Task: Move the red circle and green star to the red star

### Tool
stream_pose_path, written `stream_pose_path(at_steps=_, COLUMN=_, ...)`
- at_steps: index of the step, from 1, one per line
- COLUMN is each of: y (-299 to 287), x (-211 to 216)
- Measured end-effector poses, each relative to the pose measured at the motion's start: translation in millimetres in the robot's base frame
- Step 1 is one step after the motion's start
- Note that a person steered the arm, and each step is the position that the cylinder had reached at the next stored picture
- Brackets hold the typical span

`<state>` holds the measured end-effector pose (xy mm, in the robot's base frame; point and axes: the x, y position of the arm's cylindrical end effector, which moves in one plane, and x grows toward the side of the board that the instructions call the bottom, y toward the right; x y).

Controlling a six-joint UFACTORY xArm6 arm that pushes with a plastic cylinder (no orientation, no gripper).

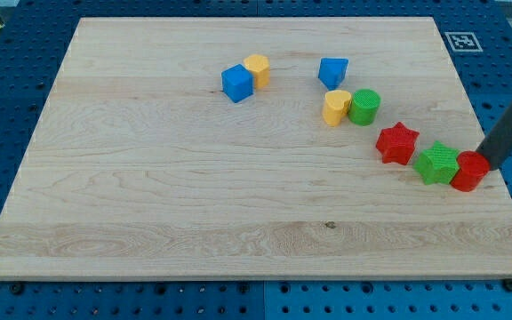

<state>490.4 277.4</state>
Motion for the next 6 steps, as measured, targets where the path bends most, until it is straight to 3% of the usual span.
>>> stream_pose_path(at_steps=2, y=67, x=0)
stream_pose_path(at_steps=5, y=-31, x=37)
stream_pose_path(at_steps=6, y=-19, x=31)
